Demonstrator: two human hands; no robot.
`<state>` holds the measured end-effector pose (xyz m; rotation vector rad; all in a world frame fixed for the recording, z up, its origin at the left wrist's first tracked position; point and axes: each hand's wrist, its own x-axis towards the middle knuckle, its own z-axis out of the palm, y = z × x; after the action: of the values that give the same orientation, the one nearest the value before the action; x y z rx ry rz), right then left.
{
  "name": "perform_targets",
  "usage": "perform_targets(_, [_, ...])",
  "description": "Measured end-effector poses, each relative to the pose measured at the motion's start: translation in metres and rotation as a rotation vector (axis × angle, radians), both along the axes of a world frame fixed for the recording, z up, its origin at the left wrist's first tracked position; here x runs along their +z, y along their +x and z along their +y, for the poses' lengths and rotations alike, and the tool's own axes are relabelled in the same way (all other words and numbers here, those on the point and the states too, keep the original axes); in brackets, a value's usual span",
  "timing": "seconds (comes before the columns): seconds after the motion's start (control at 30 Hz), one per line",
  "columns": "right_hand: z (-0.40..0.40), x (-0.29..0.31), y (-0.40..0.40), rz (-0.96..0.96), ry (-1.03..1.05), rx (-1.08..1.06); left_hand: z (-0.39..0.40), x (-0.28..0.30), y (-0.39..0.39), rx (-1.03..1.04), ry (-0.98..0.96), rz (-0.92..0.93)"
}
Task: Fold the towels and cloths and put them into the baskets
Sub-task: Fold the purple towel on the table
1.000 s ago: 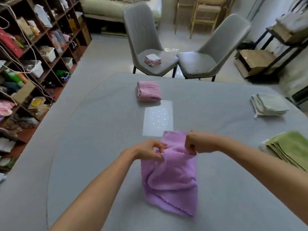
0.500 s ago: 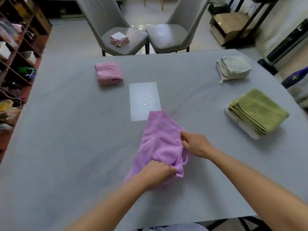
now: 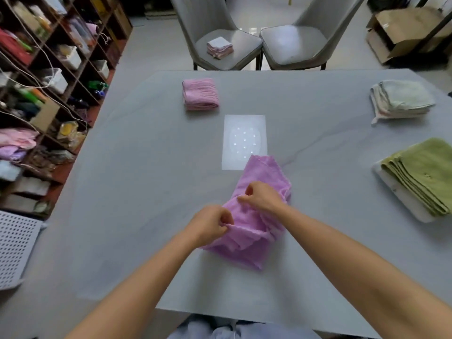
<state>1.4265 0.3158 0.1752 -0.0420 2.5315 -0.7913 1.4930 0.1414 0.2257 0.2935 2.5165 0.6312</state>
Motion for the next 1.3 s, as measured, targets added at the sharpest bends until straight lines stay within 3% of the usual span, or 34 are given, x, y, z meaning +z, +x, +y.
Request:
perform_targets(0.07, [-0.004,-0.002,0.002,-0.021,-0.122,0.003,-0.011,-0.004,0.005,0.108,-0.022,0.085])
perform_targets(0.23, [0.003,0.019,0.012,0.028,-0.497,0.084,-0.019,0.000,0.012,0.463,0.385,0.128])
perform_targets(0.37, [0.010,0.038,0.028,0.050,-0.564,0.040,-0.017,-0.004,0.013,0.513,0.500,0.167])
perform_targets(0.5, [0.013,0.056,0.045,-0.009,-0.619,0.049,-0.011,-0.003,0.012,0.601,0.660,0.081])
perform_targets(0.63, [0.018,0.064,0.055,-0.043,-0.636,0.020,-0.010,0.001,0.011,0.504,0.706,-0.167])
perform_targets(0.73, [0.022,0.063,0.058,-0.044,-0.640,-0.051,-0.009,0.002,0.013,0.408,0.701,-0.244])
perform_targets(0.8, [0.023,0.062,0.060,-0.009,-0.635,-0.122,-0.006,0.000,0.014,0.386,0.690,-0.175])
perform_targets(0.9, [0.020,0.059,0.060,0.043,-0.577,-0.196,-0.001,-0.006,0.017,0.377,0.627,0.074])
perform_targets(1.0, [0.018,0.057,0.056,-0.003,-0.440,-0.105,-0.002,-0.009,0.015,0.330,0.607,0.219])
perform_targets(1.1, [0.016,0.053,0.053,-0.010,-0.444,-0.150,-0.004,-0.011,0.010,0.253,0.600,0.247])
perform_targets(1.3, [0.014,0.048,0.046,0.171,-0.409,-0.240,-0.004,-0.012,-0.002,0.203,0.618,0.247])
